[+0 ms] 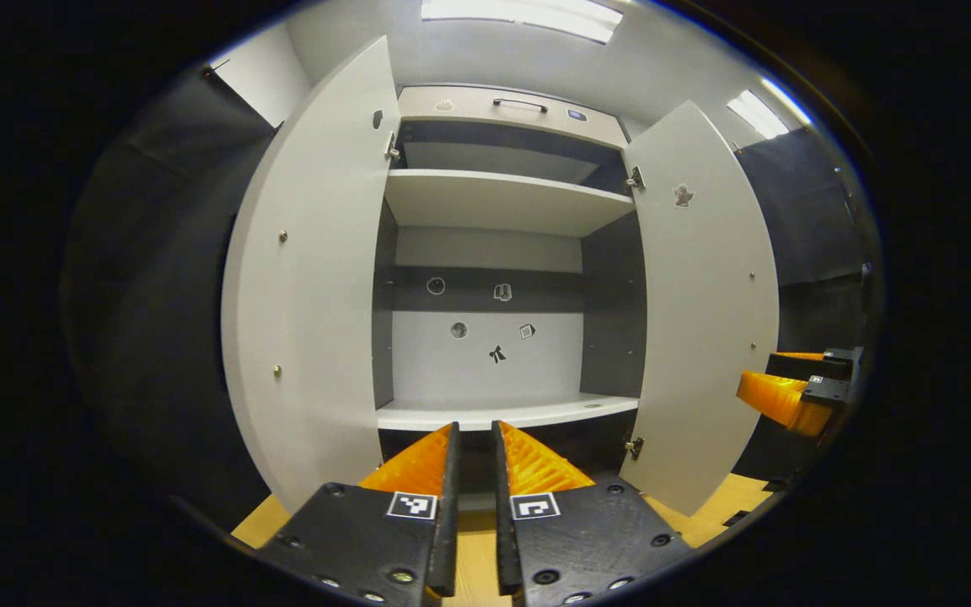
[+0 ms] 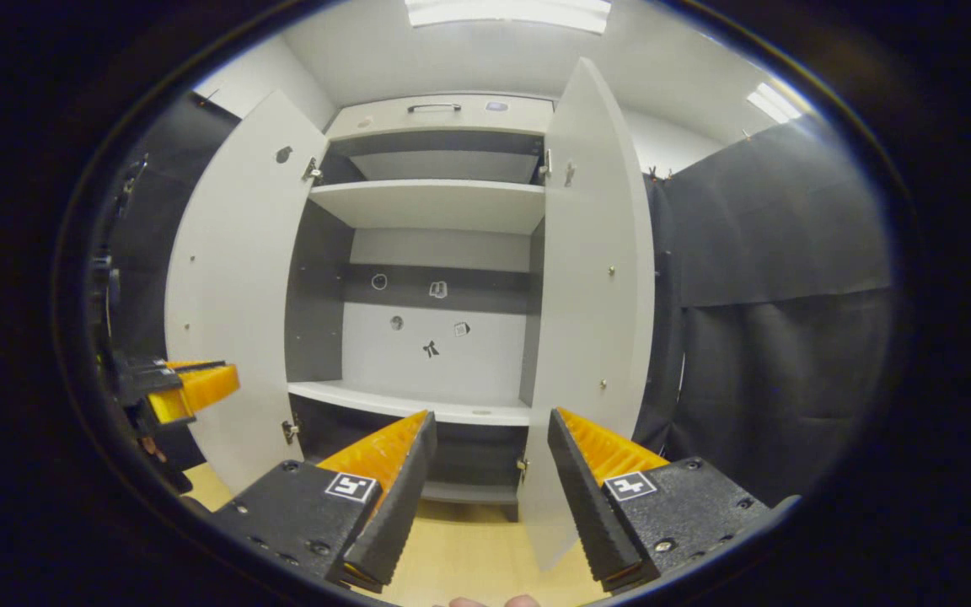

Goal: Open the right door of the double-door shoe cabinet with the right hand, and open the left door with the left hand.

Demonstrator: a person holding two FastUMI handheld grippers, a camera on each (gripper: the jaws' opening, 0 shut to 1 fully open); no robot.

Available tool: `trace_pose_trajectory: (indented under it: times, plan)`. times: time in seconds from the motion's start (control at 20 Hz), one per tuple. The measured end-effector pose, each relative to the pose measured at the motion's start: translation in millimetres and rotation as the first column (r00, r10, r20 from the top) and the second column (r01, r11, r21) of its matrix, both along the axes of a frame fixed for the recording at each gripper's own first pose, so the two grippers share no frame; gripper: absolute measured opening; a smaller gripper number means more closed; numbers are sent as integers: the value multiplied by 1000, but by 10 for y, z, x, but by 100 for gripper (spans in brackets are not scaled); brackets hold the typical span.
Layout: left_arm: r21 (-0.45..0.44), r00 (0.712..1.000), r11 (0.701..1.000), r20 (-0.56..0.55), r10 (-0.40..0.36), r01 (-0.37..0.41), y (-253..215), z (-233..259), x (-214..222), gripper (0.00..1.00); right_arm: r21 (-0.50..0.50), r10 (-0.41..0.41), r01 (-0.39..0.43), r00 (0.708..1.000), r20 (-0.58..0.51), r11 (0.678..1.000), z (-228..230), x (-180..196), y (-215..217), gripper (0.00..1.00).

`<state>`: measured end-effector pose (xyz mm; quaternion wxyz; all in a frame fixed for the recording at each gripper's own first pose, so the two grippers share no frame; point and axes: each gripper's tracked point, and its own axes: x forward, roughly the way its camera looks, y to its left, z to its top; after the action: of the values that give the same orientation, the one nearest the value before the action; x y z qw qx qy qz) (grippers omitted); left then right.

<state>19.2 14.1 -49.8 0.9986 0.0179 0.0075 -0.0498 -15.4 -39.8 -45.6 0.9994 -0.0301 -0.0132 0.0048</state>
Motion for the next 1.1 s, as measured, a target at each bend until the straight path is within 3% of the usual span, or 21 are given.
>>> trace_pose_trajectory:
  times: [0.05, 0.2, 0.35, 1.1]
  plan:
    - [-8, 1000, 1000, 13, 2, -2, -26, 10, -8, 33, 1, -1, 1, 1000, -1, 1000, -6, -7, -13, 84]
    - [-16, 999, 1000, 42, 6, -5, -73, 73, 7, 43, 13, -4, 4, 1000, -11, 1000, -46, -21, -57, 84]
    - [-24, 1000, 1000, 24, -12, 13, -143, 48, -12, 97, 20, -12, 12, 1000, -13, 1000, -60, 4, -97, 84]
    - [-13, 999, 1000, 19, 29, -29, 1, 78, -119, 96, 36, -2, 2, 1000, 13, 999, -5, -10, -8, 84]
